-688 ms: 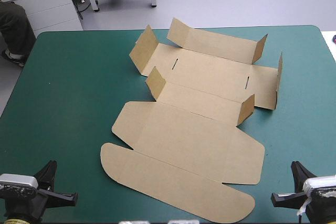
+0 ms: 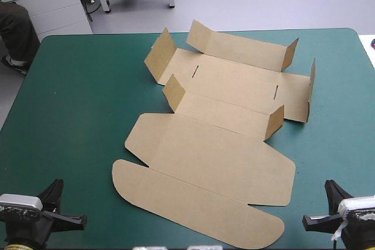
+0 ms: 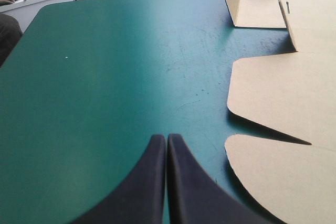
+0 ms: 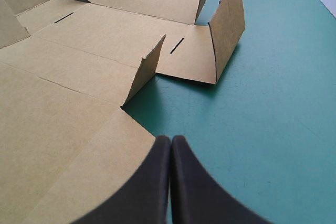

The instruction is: Fold the box

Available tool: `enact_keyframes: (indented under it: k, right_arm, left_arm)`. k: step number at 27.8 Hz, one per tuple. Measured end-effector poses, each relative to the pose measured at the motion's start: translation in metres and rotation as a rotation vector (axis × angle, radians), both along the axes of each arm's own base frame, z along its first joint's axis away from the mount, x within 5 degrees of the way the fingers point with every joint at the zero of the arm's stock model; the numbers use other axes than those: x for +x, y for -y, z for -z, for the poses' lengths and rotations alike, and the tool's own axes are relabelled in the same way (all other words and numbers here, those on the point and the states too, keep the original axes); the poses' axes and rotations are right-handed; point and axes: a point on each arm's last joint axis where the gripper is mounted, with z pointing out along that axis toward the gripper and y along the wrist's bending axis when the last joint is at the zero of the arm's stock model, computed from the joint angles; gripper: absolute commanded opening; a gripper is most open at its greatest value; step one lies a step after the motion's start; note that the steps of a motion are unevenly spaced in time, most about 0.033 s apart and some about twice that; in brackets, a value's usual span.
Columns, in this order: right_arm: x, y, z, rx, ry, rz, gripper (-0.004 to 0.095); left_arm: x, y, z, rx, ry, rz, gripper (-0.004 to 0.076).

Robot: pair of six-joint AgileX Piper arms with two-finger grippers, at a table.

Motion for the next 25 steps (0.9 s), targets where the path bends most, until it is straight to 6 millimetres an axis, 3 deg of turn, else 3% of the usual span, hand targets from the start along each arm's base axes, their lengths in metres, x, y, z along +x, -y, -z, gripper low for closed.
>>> enact_keyframes:
  k: [9,14,17,22,25]
  right_arm:
    - [0.0,0.0,0.0,0.003,0.0,0.001,-0.0013]
    - [0.0,0.0,0.0,0.016,-0.002,0.005,0.0059]
    - [0.0,0.0,0.0001,0.022,-0.003,0.006,0.0221]
    - [-0.0001,0.0,0.0004,0.038,-0.008,0.01,0.0655]
    - [-0.0007,-0.0002,-0.0002,0.045,-0.021,0.011,0.0768]
  left_arm:
    - [0.0,0.0,0.0,0.0,0.0,0.0,-0.001]
    - [0.0,0.0,0.0,0.0,0.0,0.0,-0.001]
    - [0.0,0.0,0.0,0.0,0.0,0.0,-0.001]
    - [0.0,0.0,0.0,0.0,0.0,0.0,-0.001]
    - [0.0,0.0001,0.0,-0.001,0.0,0.0,-0.001]
